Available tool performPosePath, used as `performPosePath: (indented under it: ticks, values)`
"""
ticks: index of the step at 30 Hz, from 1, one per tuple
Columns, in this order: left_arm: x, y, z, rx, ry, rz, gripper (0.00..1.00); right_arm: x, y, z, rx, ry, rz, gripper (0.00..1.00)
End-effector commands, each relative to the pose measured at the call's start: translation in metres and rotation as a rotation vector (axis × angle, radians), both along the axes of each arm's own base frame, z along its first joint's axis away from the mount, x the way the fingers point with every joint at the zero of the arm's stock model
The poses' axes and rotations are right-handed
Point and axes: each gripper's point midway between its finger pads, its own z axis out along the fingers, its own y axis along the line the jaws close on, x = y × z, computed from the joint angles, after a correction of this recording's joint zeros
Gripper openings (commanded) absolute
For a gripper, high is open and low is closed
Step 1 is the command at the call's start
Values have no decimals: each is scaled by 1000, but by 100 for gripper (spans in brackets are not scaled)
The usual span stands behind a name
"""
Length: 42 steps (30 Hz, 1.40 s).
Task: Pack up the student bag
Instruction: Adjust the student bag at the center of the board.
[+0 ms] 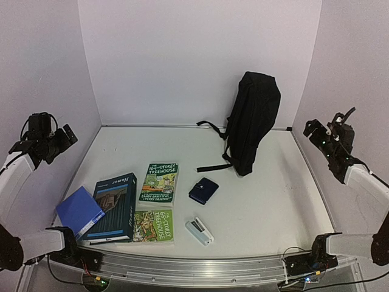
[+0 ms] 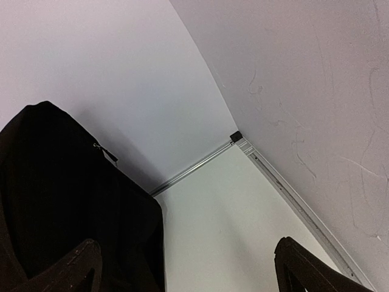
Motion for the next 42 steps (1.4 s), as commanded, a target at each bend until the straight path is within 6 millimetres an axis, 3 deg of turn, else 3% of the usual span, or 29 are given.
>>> performPosePath:
  ticks: [1,5,11,13,16,21,25,29,32,37,42]
  values:
    - [2,-4,14,32,11,-48,100,3,-4,27,62,-36,-42,98]
    - [4,-5,19,41,67,-72,100,4,15,49,43,-40,75,98]
    - [23,-31,44,82,64,-287,100,0,29,89,-39,-24,135,98]
    - [28,-35,54,99,4,-320,100,5,52,98,-74,-5,172,98]
    - [33,-42,53,81,-41,-348,100,18,98,103,-144,51,195,98]
    - [30,-46,44,100,-63,-382,100,32,145,117,-249,103,179,96]
    - [25,-50,37,100,-75,-408,100,35,187,113,-358,154,154,93]
    - [24,-54,37,87,-73,-426,100,32,217,110,-440,171,104,92]
    - [23,-54,37,82,-71,-424,100,34,223,105,-498,186,30,91]
    - [23,-58,34,61,-65,-441,100,36,213,101,-543,208,-124,88]
    - [22,-60,35,57,-70,-446,100,40,213,94,-552,215,-165,88]
